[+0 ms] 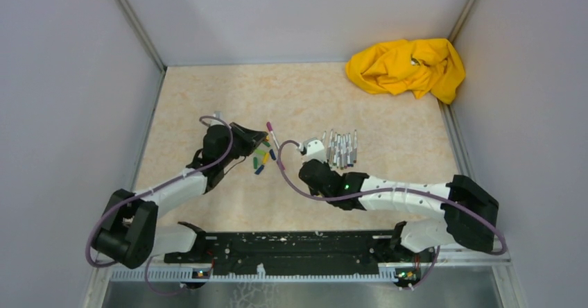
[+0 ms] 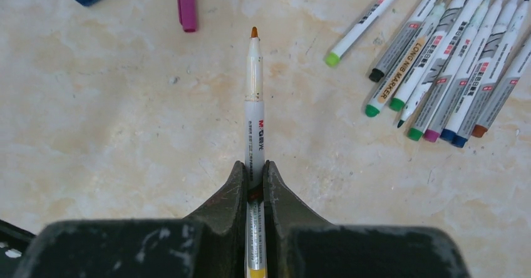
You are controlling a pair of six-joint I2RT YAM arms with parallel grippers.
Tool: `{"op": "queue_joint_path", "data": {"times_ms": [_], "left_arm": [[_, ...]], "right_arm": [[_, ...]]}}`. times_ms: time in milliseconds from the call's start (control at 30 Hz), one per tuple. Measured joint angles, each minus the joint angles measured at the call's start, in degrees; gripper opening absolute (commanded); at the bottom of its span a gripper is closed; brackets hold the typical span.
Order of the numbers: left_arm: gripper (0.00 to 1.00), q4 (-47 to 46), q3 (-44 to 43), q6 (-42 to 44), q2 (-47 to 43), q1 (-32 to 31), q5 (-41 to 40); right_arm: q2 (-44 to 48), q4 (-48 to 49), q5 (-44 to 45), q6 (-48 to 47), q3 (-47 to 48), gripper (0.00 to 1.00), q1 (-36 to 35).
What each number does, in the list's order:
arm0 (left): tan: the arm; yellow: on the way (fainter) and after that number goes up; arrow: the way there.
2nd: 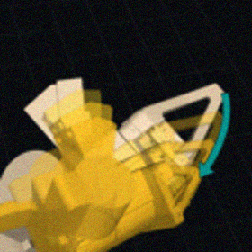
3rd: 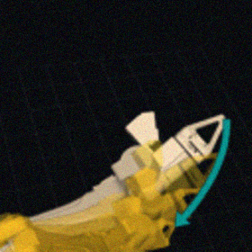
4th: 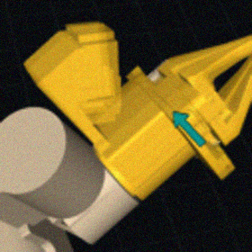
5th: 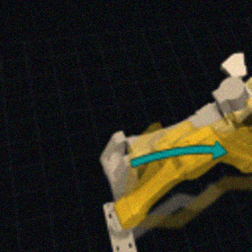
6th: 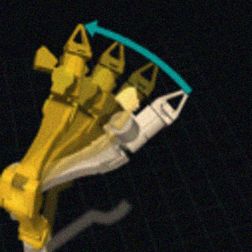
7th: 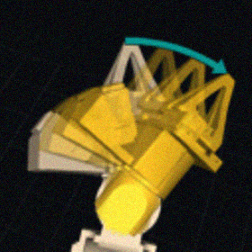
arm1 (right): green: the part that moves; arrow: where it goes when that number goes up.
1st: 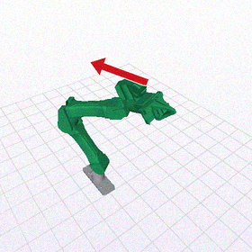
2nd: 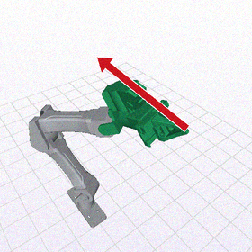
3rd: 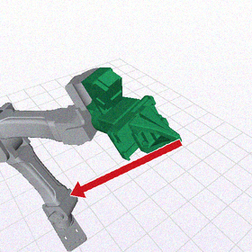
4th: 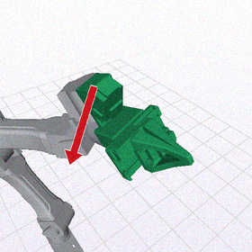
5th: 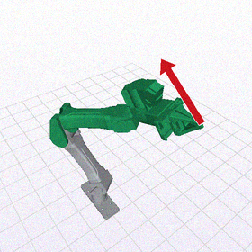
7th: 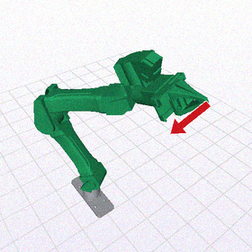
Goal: Open the pen caps
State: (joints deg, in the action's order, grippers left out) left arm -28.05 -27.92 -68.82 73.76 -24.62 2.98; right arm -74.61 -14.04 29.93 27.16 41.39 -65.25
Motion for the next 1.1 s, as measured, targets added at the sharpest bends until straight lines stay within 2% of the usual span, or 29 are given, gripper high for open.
{"op": "queue_joint_path", "data": {"times_ms": [167, 400, 667, 900, 1100], "left_arm": [[0.04, 11.2, -2.5, 7.7, -4.6, 0.0, -5.4], [0.09, 20.9, -2.4, 13.7, -6.1, 0.0, -11.1], [0.15, 22.8, 0.3, 15.3, -5.4, 0.0, -13.1], [0.18, 23.4, 1.9, 15.8, -4.2, 0.0, -14.0], [0.30, 23.3, 2.8, 15.8, -3.1, 0.0, -14.2]], "right_arm": [[0.5, -0.6, 0.0, 0.0, 1.8, 0.00, 4.1], [-1.3, 0.3, -0.5, 0.0, 3.0, 0.00, 14.1], [-6.6, 3.5, -4.9, 1.0, 5.6, 0.00, 22.8], [-12.7, 6.3, -9.5, 3.5, 7.5, 0.00, 25.2], [-16.3, 7.8, -11.3, 4.8, 8.7, 0.00, 26.4]]}}
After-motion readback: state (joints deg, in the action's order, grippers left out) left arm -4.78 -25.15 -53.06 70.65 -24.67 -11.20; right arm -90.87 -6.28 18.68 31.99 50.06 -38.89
